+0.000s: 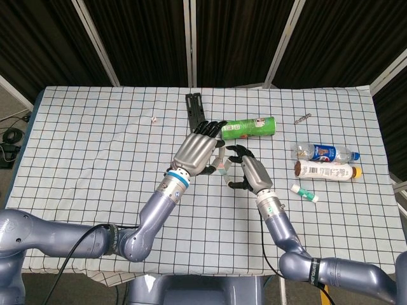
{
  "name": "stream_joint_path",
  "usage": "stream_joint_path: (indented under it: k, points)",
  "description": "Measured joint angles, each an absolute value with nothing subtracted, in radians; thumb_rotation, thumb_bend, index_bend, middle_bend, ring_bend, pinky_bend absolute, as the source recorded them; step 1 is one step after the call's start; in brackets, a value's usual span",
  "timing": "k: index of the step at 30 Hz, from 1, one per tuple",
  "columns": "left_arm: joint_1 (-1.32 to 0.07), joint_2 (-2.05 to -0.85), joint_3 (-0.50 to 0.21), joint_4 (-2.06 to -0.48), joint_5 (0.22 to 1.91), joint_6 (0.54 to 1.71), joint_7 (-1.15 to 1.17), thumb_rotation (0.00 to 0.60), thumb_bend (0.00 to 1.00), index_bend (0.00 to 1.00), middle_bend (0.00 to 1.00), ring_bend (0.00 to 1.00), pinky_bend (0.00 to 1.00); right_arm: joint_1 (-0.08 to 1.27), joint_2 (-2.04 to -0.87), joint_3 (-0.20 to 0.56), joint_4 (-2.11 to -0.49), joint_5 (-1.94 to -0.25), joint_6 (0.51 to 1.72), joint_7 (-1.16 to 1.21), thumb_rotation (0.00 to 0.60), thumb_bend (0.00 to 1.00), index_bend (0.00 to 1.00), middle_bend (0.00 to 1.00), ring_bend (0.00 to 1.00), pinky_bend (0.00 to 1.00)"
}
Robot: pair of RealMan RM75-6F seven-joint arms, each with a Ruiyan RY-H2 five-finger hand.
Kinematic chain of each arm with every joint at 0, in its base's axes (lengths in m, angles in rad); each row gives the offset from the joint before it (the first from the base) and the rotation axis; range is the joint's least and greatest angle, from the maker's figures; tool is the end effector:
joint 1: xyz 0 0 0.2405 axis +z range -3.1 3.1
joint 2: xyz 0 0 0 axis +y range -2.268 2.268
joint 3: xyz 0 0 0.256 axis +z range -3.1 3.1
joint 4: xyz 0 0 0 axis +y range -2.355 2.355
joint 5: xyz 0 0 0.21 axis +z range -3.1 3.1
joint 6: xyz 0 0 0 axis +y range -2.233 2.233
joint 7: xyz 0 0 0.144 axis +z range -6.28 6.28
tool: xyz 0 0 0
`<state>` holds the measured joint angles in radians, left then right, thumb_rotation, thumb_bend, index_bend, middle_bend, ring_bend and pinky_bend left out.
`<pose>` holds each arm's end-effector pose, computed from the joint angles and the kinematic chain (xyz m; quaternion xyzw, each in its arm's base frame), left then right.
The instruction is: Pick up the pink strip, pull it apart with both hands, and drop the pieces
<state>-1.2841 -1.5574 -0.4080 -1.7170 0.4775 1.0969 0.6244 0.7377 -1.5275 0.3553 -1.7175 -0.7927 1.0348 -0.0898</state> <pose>0.0682 0.3658 0.0027 -0.7228 -0.3894 -0.4480 0.3538 -0.1058 -0.3457 0.0095 0.5423 -0.6051 0.4826 0.3269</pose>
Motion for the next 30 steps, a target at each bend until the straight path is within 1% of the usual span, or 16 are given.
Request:
stream_joint_path:
  k: [7, 15, 19, 20, 21, 22, 23, 24, 25, 26, 27, 28, 30]
  points:
    - [-1.282, -1.542, -0.403, -1.721, 0.509, 1.11, 0.629, 0.6, 0.51, 0.85, 0.0, 0.0, 0.0, 0.731, -1.537, 0.329, -1.69, -0.805, 1.044, -0.107, 0.6, 0.38, 0.7, 0.15, 0.0, 0.0]
    - [-1.255, -1.474, -0.416, -1.761, 0.523, 1.132, 0.621, 0.6, 0.51, 0.85, 0.0, 0.0, 0.0, 0.709, -1.559, 0.276, -1.632, -0.858, 1.066, -0.129, 0.6, 0.38, 0.7, 0.15, 0.0, 0.0]
    - [-1.226, -1.431, -0.411, -1.789, 0.53, 1.137, 0.607, 0.6, 0.5, 0.85, 0.0, 0.0, 0.0, 0.693, -1.568, 0.264, -1.612, -0.872, 1.079, -0.131, 0.6, 0.38, 0.7, 0.16, 0.0, 0.0]
    - [-1.215, -1.417, -0.407, -1.799, 0.535, 1.138, 0.603, 0.6, 0.5, 0.85, 0.0, 0.0, 0.0, 0.689, -1.568, 0.261, -1.609, -0.878, 1.082, -0.132, 0.6, 0.38, 0.69, 0.16, 0.0, 0.0]
    - [-1.206, -1.407, -0.402, -1.805, 0.538, 1.138, 0.599, 0.6, 0.5, 0.85, 0.0, 0.0, 0.0, 0.687, -1.568, 0.259, -1.606, -0.882, 1.084, -0.133, 0.6, 0.35, 0.64, 0.16, 0.0, 0.0]
    - [-1.197, -1.396, -0.396, -1.811, 0.542, 1.139, 0.597, 0.6, 0.49, 0.82, 0.0, 0.0, 0.0, 0.685, -1.567, 0.257, -1.604, -0.888, 1.086, -0.135, 0.6, 0.29, 0.54, 0.15, 0.0, 0.0]
    - [-1.183, -1.379, -0.383, -1.818, 0.546, 1.138, 0.596, 0.6, 0.42, 0.74, 0.0, 0.0, 0.0, 0.683, -1.566, 0.252, -1.597, -0.902, 1.093, -0.14, 0.6, 0.24, 0.46, 0.14, 0.0, 0.0]
    - [-1.173, -1.364, -0.372, -1.825, 0.548, 1.136, 0.596, 0.6, 0.35, 0.63, 0.0, 0.0, 0.0, 0.68, -1.566, 0.247, -1.591, -0.916, 1.1, -0.143, 0.6, 0.16, 0.32, 0.12, 0.0, 0.0]
    - [-1.159, -1.341, -0.357, -1.837, 0.549, 1.13, 0.596, 0.6, 0.21, 0.41, 0.0, 0.0, 0.0, 0.677, -1.565, 0.242, -1.584, -0.935, 1.107, -0.145, 0.6, 0.09, 0.2, 0.1, 0.0, 0.0]
    - [-1.148, -1.323, -0.346, -1.846, 0.55, 1.123, 0.595, 0.6, 0.08, 0.2, 0.0, 0.0, 0.0, 0.673, -1.563, 0.233, -1.572, -0.962, 1.115, -0.148, 0.6, 0.06, 0.15, 0.09, 0.0, 0.0]
    - [-1.137, -1.304, -0.334, -1.855, 0.552, 1.116, 0.593, 0.6, 0.03, 0.1, 0.0, 0.0, 0.0, 0.669, -1.561, 0.226, -1.564, -0.983, 1.122, -0.15, 0.6, 0.02, 0.09, 0.07, 0.0, 0.0]
    - [-1.125, -1.286, -0.323, -1.863, 0.555, 1.11, 0.59, 0.6, 0.0, 0.01, 0.0, 0.0, 0.0, 0.666, -1.558, 0.219, -1.555, -1.003, 1.128, -0.153, 0.6, 0.01, 0.06, 0.07, 0.0, 0.0]
    - [-1.094, -1.251, -0.301, -1.878, 0.576, 1.102, 0.574, 0.6, 0.0, 0.0, 0.0, 0.0, 0.0, 0.654, -1.545, 0.2, -1.538, -1.049, 1.142, -0.161, 0.6, 0.0, 0.04, 0.06, 0.0, 0.0]
